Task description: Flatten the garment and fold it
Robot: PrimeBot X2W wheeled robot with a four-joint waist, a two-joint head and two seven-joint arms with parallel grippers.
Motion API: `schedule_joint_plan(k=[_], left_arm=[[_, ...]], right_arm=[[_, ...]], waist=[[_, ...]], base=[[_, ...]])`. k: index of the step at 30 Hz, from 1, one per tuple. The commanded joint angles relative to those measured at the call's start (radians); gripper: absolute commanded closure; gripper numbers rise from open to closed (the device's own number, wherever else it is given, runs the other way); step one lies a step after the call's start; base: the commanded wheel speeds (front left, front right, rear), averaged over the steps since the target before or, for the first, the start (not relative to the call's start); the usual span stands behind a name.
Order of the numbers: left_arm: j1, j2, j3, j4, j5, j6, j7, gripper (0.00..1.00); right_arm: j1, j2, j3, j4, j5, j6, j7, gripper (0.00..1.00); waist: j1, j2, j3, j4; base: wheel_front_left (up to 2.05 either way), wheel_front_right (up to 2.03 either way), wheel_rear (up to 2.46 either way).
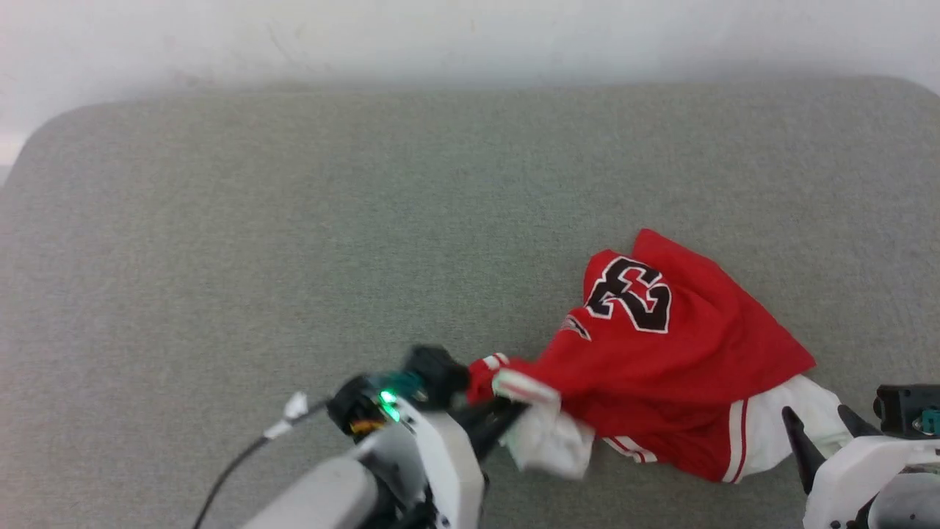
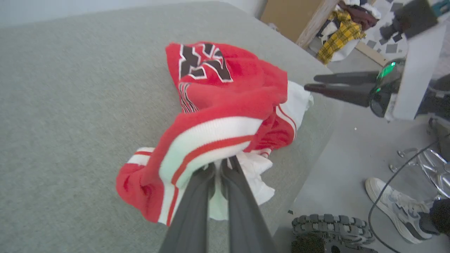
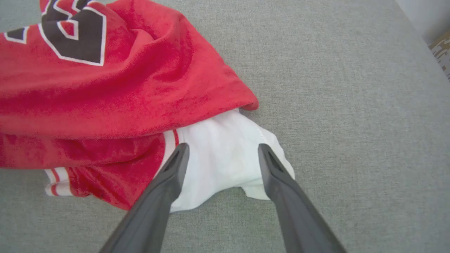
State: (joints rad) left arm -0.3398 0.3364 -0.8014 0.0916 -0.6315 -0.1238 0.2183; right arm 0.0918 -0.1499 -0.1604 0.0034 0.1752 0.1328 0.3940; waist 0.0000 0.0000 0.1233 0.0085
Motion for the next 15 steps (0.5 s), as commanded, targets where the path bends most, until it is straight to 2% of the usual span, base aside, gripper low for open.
schedule_joint_plan(k=[1,4,6,7,12,15], left_arm=[[-0.004,0.014,0.043,-0.041,-0.039,0.006,-0.008,1.0],[0.002,0.03,0.143,-0.095,-0.12,0.062,-0.008,1.0],[-0.004,0.062,0.19,-0.087,-0.118,0.111,0.0,1.0],[-0.004,0.062,0.19,-0.087,-0.118,0.111,0.0,1.0],[-0.003,0.079,0.287,0.021,-0.154,0.226,0.011,1.0],[-0.01,0.093,0.296,0.121,-0.122,0.285,0.015,1.0]], right_arm=[[0.009,0.007,0.0,0.001,-0.006,-0.002,-0.007,0.0],[0.011,0.009,0.008,0.003,-0.005,-0.002,-0.01,0.0],[0.01,0.012,0.016,0.001,-0.006,-0.002,-0.01,0.0],[0.01,0.012,0.016,0.001,-0.006,-0.002,-0.01,0.0],[-0.008,0.009,0.046,-0.003,-0.001,-0.002,-0.016,0.0],[-0.024,0.006,0.072,-0.003,0.005,-0.002,-0.026,0.0]], waist=[[0.0,0.0,-0.026,0.025],[0.0,0.0,-0.029,0.029],[0.0,0.0,-0.025,0.027],[0.0,0.0,-0.025,0.027],[0.0,0.0,0.003,0.009],[0.0,0.0,0.02,-0.003]], base=[[0.0,0.0,0.0],[0.0,0.0,0.0],[0.0,0.0,0.0],[0.0,0.0,0.0],[0.0,0.0,0.0],[0.0,0.0,0.0]])
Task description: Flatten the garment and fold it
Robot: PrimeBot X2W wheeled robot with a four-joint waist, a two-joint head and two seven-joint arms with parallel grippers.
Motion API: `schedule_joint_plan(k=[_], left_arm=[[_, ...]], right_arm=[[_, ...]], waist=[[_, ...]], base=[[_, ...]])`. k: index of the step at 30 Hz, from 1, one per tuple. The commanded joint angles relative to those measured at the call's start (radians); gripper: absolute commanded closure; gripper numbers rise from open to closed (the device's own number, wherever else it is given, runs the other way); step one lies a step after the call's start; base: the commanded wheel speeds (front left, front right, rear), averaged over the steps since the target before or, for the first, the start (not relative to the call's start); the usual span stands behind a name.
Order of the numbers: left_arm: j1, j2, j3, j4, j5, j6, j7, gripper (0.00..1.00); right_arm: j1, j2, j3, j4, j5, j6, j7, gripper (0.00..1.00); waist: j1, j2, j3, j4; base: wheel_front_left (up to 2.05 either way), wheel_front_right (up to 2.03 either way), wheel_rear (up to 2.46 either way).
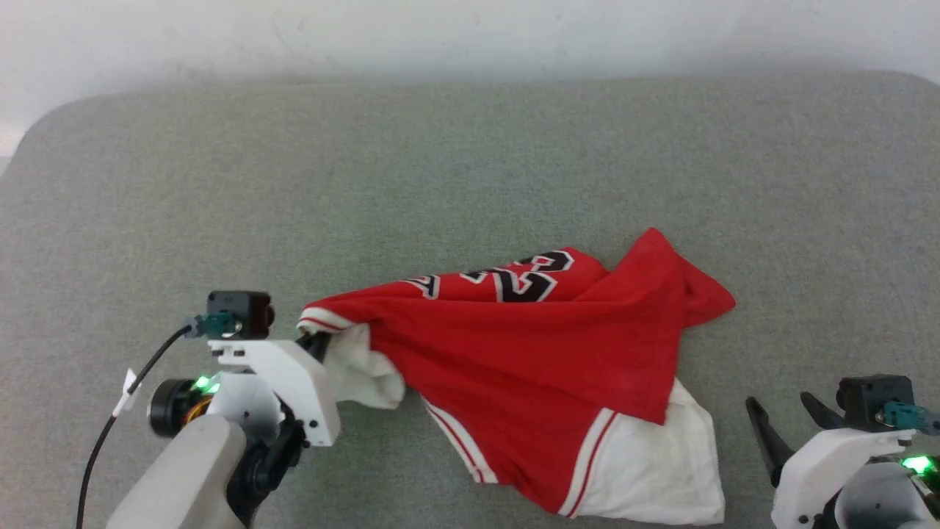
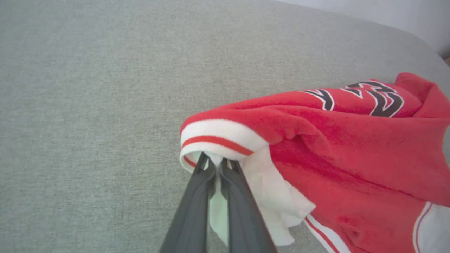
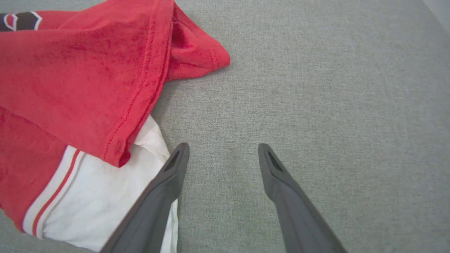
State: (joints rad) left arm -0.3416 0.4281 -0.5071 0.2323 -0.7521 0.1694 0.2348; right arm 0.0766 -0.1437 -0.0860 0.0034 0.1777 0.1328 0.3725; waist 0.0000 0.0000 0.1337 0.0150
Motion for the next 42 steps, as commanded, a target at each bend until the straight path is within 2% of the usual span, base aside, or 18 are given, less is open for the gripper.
schedule_joint_plan(k=[1,2,6,12,17,22,32,33,34,38,42], left_arm=[[-0.012,0.002,0.004,0.011,0.011,0.011,-0.009,0.68],[-0.016,0.0,0.006,0.042,0.024,0.029,-0.019,0.0],[-0.04,-0.01,0.011,0.131,0.078,0.084,-0.093,0.0],[-0.054,-0.03,0.013,0.126,0.141,0.075,-0.299,0.0],[-0.026,-0.035,-0.008,0.07,0.2,0.068,-0.442,0.0],[0.03,-0.052,-0.027,-0.001,0.232,0.065,-0.482,0.0],[0.092,-0.103,-0.034,-0.03,0.237,0.061,-0.494,0.0],[0.093,-0.107,-0.033,-0.029,0.237,0.06,-0.494,0.0],[0.095,-0.11,-0.031,-0.027,0.237,0.059,-0.495,0.0],[0.112,-0.115,-0.024,-0.014,0.238,0.055,-0.496,0.0],[0.138,-0.111,-0.009,-0.01,0.234,0.054,-0.496,0.0]], right_arm=[[-0.014,0.0,0.005,-0.003,0.004,-0.002,-0.008,0.0],[-0.018,-0.001,0.012,-0.002,0.007,-0.002,-0.012,0.0],[-0.041,-0.02,0.061,-0.005,0.031,-0.002,-0.036,0.0],[-0.084,-0.11,0.207,-0.042,0.082,-0.002,-0.047,0.0],[-0.124,-0.236,0.377,-0.029,0.113,-0.002,0.016,0.0],[-0.177,-0.336,0.505,0.027,0.126,-0.002,0.056,0.0],[-0.26,-0.405,0.625,0.182,0.168,-0.002,0.081,0.0],[-0.264,-0.407,0.629,0.2,0.169,-0.002,0.079,0.61],[-0.267,-0.407,0.631,0.214,0.173,-0.002,0.073,1.0],[-0.266,-0.398,0.599,0.231,0.189,-0.002,0.029,1.0],[-0.232,-0.393,0.529,0.169,0.206,-0.002,0.01,1.0]], waist=[[0.0,0.0,0.014,-0.013],[0.0,0.0,0.018,-0.014],[0.0,0.0,0.025,-0.01],[0.0,0.0,0.0,0.043],[0.0,0.0,-0.022,0.11],[0.0,0.0,-0.021,0.178],[0.0,0.0,0.014,0.255],[0.0,0.0,0.014,0.257],[0.0,0.0,0.013,0.258],[0.0,0.0,-0.011,0.246],[0.0,0.0,-0.049,0.217]], base=[[0.0,0.0,0.0],[0.0,0.0,0.0],[0.0,0.0,0.0],[0.0,0.0,0.0],[0.0,0.0,0.0],[0.0,0.0,0.0],[0.0,0.0,0.0],[0.0,0.0,0.0],[0.0,0.0,0.0],[0.0,0.0,0.0],[0.0,0.0,0.0]])
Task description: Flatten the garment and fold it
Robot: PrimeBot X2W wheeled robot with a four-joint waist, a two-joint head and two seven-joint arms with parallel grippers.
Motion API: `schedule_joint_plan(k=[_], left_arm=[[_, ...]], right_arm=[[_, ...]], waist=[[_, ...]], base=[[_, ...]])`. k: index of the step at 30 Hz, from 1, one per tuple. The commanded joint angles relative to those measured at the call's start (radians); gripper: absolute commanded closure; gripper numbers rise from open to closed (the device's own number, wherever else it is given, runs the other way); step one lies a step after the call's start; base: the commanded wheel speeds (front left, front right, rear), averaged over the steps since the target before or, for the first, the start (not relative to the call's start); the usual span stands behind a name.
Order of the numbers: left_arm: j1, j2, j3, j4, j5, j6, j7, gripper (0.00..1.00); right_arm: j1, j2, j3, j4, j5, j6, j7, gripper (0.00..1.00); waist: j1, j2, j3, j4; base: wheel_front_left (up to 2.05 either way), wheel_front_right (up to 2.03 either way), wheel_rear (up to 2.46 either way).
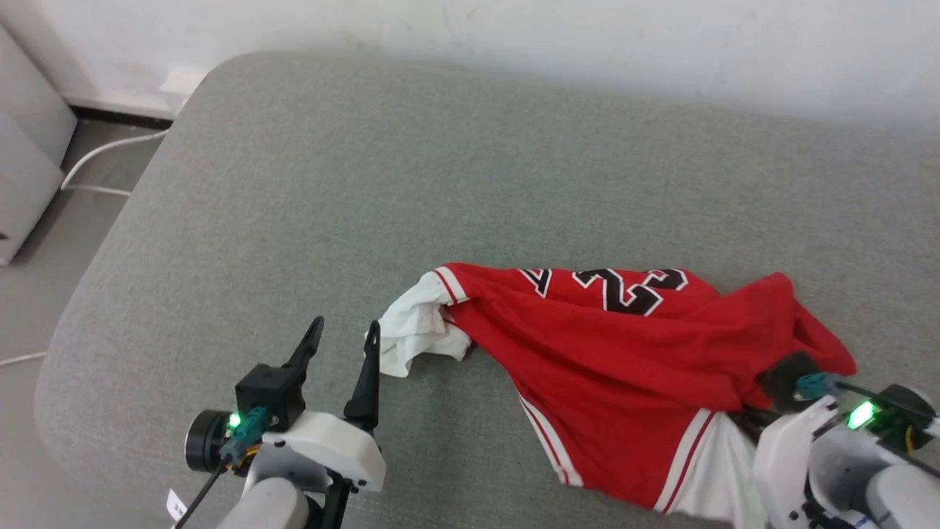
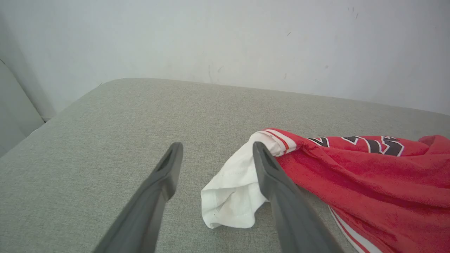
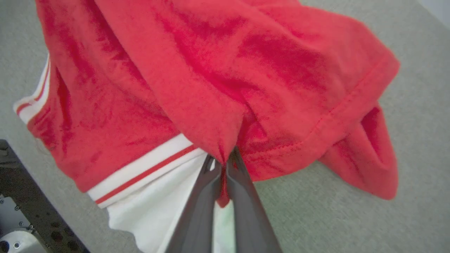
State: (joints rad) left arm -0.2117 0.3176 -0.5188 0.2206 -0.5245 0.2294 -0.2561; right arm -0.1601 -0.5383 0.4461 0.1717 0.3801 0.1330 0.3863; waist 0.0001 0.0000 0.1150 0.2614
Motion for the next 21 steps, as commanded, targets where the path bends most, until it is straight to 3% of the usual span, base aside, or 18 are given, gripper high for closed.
schedule_joint_plan(k=[1,7,12,16,21], left_arm=[[0.013,0.0,0.006,0.0,0.007,-0.007,-0.005,0.0],[0.025,-0.011,0.011,-0.022,0.014,-0.014,-0.005,0.0],[0.013,-0.03,0.004,-0.037,0.022,-0.026,-0.006,0.0],[-0.005,-0.049,-0.003,-0.039,0.03,-0.037,-0.006,0.0],[-0.039,-0.08,-0.013,-0.023,0.041,-0.052,-0.006,0.0]], right_arm=[[0.017,-0.005,-0.025,-0.028,0.001,-0.002,-0.002,1.0],[0.104,-0.04,-0.212,-0.248,-0.024,-0.002,0.064,1.0],[0.141,-0.043,-0.351,-0.434,-0.038,-0.002,0.161,1.0],[0.086,-0.046,-0.369,-0.496,-0.023,-0.002,0.238,1.0],[-0.076,-0.069,-0.281,-0.394,0.014,-0.002,0.307,1.0]], waist=[[-0.0001,0.0,-0.037,-0.035],[-0.0001,0.0,-0.052,-0.048],[-0.0001,0.0,-0.023,-0.019],[-0.0001,0.0,0.02,0.021],[-0.0001,0.0,0.083,0.082]], base=[[0.0,0.0,0.0],[0.0,0.0,0.0],[0.0,0.0,0.0],[0.0,0.0,0.0],[0.0,0.0,0.0]])
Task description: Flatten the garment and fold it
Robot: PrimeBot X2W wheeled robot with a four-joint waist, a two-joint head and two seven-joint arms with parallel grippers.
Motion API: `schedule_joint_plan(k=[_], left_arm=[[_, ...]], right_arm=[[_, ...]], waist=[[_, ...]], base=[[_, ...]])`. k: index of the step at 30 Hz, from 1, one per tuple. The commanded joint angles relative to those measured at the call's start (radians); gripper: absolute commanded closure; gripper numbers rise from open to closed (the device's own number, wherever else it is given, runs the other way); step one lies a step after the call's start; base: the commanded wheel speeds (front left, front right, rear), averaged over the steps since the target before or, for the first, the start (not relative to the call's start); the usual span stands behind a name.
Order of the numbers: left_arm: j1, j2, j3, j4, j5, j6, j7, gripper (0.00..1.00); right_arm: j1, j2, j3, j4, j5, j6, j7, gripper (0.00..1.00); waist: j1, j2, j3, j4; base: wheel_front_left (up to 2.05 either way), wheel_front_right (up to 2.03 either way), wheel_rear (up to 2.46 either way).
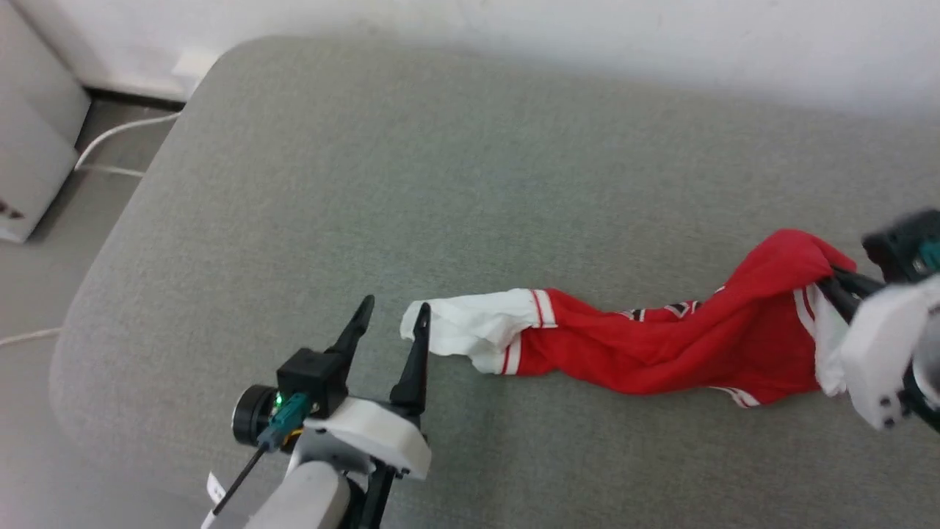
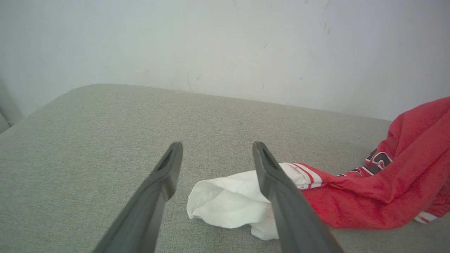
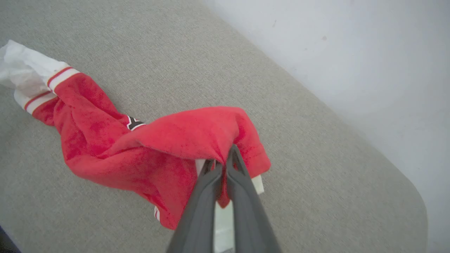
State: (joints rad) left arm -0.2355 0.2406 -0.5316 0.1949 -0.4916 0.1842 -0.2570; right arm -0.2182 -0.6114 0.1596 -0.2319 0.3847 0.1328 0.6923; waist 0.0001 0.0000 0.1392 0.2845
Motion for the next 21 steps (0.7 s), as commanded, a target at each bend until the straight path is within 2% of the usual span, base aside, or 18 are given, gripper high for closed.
schedule_joint_plan(k=[1,5,12,13,17,21], left_arm=[[-0.022,-0.009,-0.001,0.007,0.009,-0.011,-0.005,0.0],[-0.05,-0.036,-0.01,0.029,0.021,-0.029,-0.005,0.0],[-0.081,-0.082,0.001,0.054,0.041,-0.045,-0.005,0.0],[-0.082,-0.086,0.004,0.057,0.044,-0.047,-0.005,0.0],[-0.079,-0.092,0.024,0.068,0.053,-0.052,-0.005,0.0],[-0.065,-0.082,0.042,0.074,0.061,-0.062,-0.005,0.0]], right_arm=[[-0.059,0.005,0.028,0.054,0.023,-0.002,0.012,1.0],[-0.212,-0.004,0.127,0.271,0.033,-0.002,0.019,1.0],[-0.384,-0.007,0.284,0.621,0.02,-0.002,-0.055,1.0],[-0.395,-0.008,0.305,0.658,0.014,-0.002,-0.071,0.0],[-0.427,0.02,0.328,0.768,0.024,-0.002,-0.171,0.0],[-0.437,0.04,0.34,0.801,0.041,-0.002,-0.285,0.0]], waist=[[-0.0001,0.0,0.071,0.07],[-0.0001,0.0,0.111,0.113],[-0.0001,0.0,0.144,0.155],[-0.0001,0.0,0.144,0.156],[-0.0001,0.0,0.126,0.136],[-0.0001,0.0,0.086,0.086]], base=[[0.0,0.0,0.0],[0.0,0.0,0.0],[0.0,0.0,0.0],[0.0,0.0,0.0],[0.0,0.0,0.0],[0.0,0.0,0.0]])
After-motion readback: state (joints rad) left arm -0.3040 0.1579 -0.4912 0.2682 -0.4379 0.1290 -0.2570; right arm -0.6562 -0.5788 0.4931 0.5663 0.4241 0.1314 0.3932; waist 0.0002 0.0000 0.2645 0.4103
